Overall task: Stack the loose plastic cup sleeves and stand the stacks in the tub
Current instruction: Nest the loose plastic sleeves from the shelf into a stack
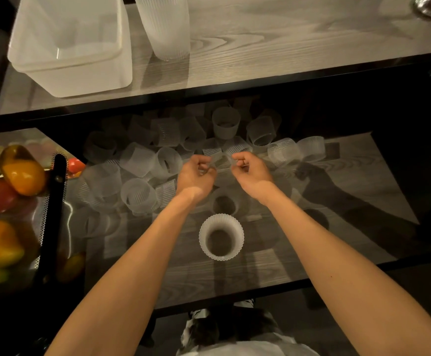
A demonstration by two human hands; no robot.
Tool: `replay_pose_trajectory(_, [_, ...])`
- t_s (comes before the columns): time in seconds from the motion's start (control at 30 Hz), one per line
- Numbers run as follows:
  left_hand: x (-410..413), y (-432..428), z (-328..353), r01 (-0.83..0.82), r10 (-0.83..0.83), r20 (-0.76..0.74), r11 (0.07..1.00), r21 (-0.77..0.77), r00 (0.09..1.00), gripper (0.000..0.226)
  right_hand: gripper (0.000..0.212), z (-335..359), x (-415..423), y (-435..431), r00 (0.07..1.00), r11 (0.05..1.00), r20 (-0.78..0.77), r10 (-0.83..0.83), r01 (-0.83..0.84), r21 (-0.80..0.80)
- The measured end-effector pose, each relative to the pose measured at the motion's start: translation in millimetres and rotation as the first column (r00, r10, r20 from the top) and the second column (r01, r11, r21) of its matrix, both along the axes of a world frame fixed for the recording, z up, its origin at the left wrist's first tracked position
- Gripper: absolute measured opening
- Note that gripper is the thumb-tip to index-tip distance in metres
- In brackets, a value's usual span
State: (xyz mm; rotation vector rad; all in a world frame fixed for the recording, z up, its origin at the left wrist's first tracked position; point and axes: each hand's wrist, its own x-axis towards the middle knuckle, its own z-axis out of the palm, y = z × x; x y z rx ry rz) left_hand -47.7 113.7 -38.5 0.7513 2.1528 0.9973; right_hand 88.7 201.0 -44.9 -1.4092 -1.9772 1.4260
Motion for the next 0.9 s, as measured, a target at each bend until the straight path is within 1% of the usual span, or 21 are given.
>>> replay_pose_trajectory(0.1, [-1.8, -3.3, 6.3, -0.003, 0.000, 0.043, 0.998, 0.068, 0.999, 0.015, 0.015, 4.2, 4.3, 1.4, 0.999, 1.000, -0.037, -0.012, 0.012, 0.002])
replay_pose_trajectory(0.17, [-4.2, -8.9, 3.1, 0.020, -0.028, 0.082, 0.995, 0.095, 0.996, 0.013, 0.009, 5.1, 10.2, 0.8, 1.000, 0.998, -0.024, 0.002, -0.004, -0.060])
replay_pose_trajectory(0.23, [-3.9, -15.7, -1.5, 0.062, -0.070, 0.109, 0.995, 0.077, 0.992, 0.014, 0.008, 3.9, 16.9, -2.3, 0.998, 0.989, 0.049, 0.050, -0.043, -0.138])
replay_pose_trajectory(0.3, [-1.2, -23.2, -7.2, 0.113, -0.118, 0.108, 0.992, 0.049, 0.987, 0.013, 0.007, 0.7, 22.4, -8.0, 0.991, 0.982, 0.106, 0.086, -0.066, -0.179])
replay_pose_trajectory(0.37, [1.4, -29.5, -12.6, 0.150, -0.152, 0.098, 0.988, 0.029, 0.983, 0.014, 0.008, -2.6, 25.9, -14.4, 0.987, 0.982, 0.135, 0.090, -0.065, -0.178])
replay_pose_trajectory(0.5, [3.7, -35.9, -19.0, 0.165, -0.163, 0.085, 0.986, -0.020, 0.983, 0.015, 0.007, -4.7, 31.6, -23.1, 0.976, 0.988, 0.191, 0.106, -0.082, -0.130])
replay_pose_trajectory(0.53, [4.8, -36.3, -19.3, 0.167, -0.164, 0.082, 0.985, -0.031, 0.983, 0.015, 0.010, -4.5, 32.3, -24.3, 0.973, 0.989, 0.202, 0.112, -0.089, -0.119])
replay_pose_trajectory(0.6, [6.8, -37.5, -18.3, 0.154, -0.150, 0.048, 0.984, -0.086, 0.987, 0.020, 0.025, -3.2, 33.0, -26.5, 0.957, 0.989, 0.257, 0.137, -0.116, -0.095])
replay_pose_trajectory(0.67, [7.6, -39.0, -18.4, 0.153, -0.148, 0.039, 0.974, -0.166, 0.988, 0.028, 0.040, -2.1, 34.6, -28.9, 0.937, 0.984, 0.309, 0.162, -0.131, -0.120])
replay_pose_trajectory(0.7, [8.5, -39.9, -17.7, 0.165, -0.156, 0.059, 0.966, -0.198, 0.986, 0.030, 0.043, -1.5, 35.5, -31.0, 0.932, 0.979, 0.314, 0.180, -0.139, -0.149])
replay_pose_trajectory(0.8, [11.6, -43.6, -15.1, 0.227, -0.205, 0.118, 0.947, -0.227, 0.972, 0.028, 0.041, 1.0, 38.2, -39.1, 0.943, 0.960, 0.247, 0.225, -0.172, -0.220])
replay_pose_trajectory(0.9, [11.4, -44.7, -10.2, 0.194, -0.168, 0.172, 0.970, -0.144, 0.971, 0.023, 0.043, 8.7, 35.4, -44.1, 0.977, 0.963, 0.134, 0.168, -0.133, -0.234])
